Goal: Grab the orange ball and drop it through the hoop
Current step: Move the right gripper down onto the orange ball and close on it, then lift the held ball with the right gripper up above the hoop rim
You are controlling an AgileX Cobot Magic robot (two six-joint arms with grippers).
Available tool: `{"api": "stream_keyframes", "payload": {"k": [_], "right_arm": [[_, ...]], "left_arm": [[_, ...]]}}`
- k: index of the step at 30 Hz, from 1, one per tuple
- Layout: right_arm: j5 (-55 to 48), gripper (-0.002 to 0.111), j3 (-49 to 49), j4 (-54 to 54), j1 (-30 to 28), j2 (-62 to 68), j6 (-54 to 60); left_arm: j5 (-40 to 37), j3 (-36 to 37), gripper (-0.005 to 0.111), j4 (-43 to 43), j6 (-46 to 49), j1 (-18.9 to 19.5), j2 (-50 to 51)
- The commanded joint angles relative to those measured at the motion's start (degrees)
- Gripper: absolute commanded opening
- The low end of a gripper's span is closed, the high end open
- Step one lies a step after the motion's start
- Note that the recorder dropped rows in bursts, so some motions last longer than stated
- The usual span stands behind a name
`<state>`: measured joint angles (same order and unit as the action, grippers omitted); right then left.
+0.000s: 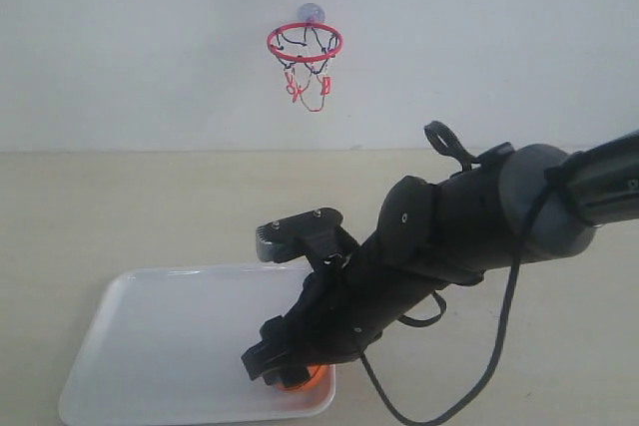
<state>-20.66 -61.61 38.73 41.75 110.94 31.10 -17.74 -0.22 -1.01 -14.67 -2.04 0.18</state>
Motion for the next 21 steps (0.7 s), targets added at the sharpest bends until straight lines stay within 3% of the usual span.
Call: {"api": "stream_keyframes", "payload": {"k": [1,4,6,11,21], "right_arm": [[1.4,0.066,-0.4,-0.4,0.1,0.9,-0.1],[2.0,0.064,-0.4,-0.4,0.1,0.9,-0.1],[2.1,0.055,-0.4,-0.4,0.1,0.9,-0.1],[2.1,0.003,-0.4,-0.3,0.1,0.5,-0.2],[1.4,0.000,-4.5,-0.3,-1.7,-7.2,-3.8]], "left_arm": [[0.2,0.2,0.004,-0.1,-0.3,0.2,-0.2],[0.2,0.2,0.004,-0.1,-0.3,0.2,-0.2],[0.2,0.2,0.004,-0.1,-0.3,0.2,-0.2],[0.2,0.2,0.004,-0.1,-0.3,0.2,-0.2],[0.2,0.2,0.004,-0.1,-0.3,0.2,-0.2]]}}
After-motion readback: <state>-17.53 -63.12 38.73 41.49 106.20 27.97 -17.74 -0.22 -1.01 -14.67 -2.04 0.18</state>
